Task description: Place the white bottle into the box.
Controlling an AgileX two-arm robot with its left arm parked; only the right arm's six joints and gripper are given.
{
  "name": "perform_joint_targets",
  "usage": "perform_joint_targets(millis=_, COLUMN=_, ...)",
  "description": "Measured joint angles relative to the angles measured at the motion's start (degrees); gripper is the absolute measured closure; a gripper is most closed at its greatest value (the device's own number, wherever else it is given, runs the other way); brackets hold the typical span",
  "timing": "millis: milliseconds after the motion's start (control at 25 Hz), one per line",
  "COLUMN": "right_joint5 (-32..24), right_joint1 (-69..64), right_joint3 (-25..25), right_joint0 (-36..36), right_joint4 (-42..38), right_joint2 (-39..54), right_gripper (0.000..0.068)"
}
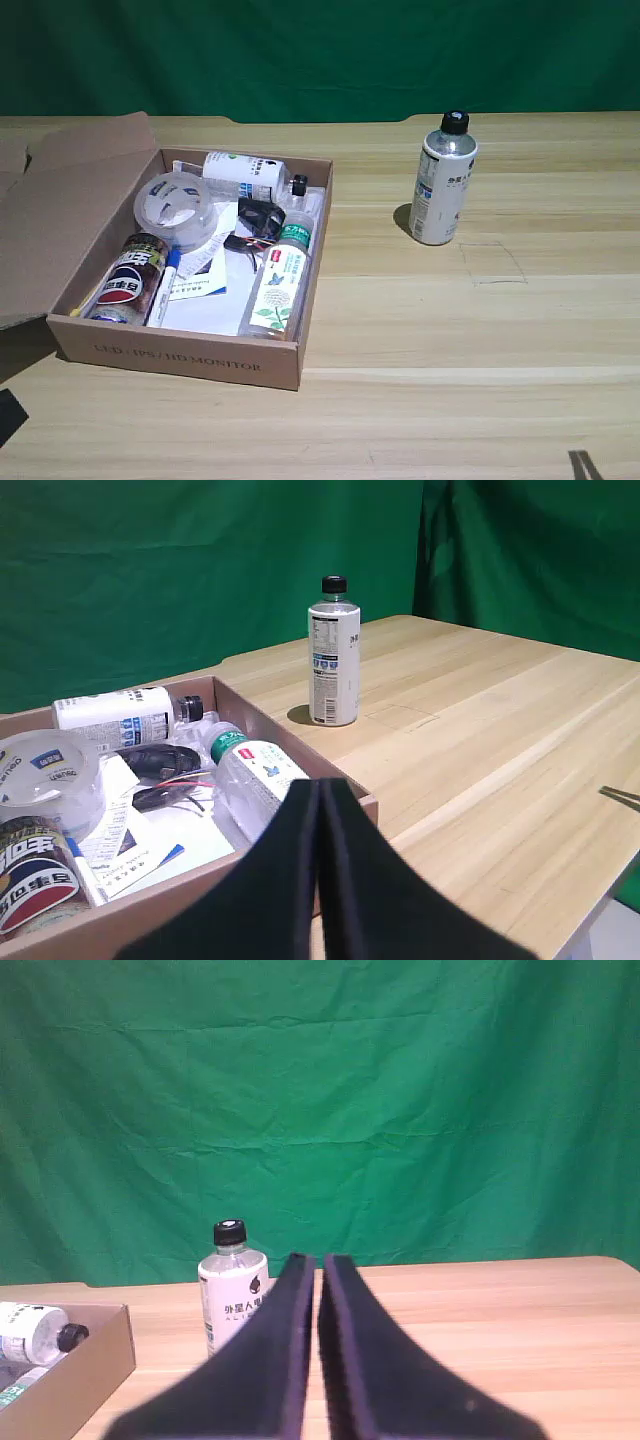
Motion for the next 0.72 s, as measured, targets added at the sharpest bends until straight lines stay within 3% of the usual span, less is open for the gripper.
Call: perform_joint_targets(millis=720, right_joint5=0.73, right_joint1=0.00, right_joint3=-0.31, right_joint0=0.00, right_joint4=-4.18, right_joint2=0.00, right_gripper=0.0680)
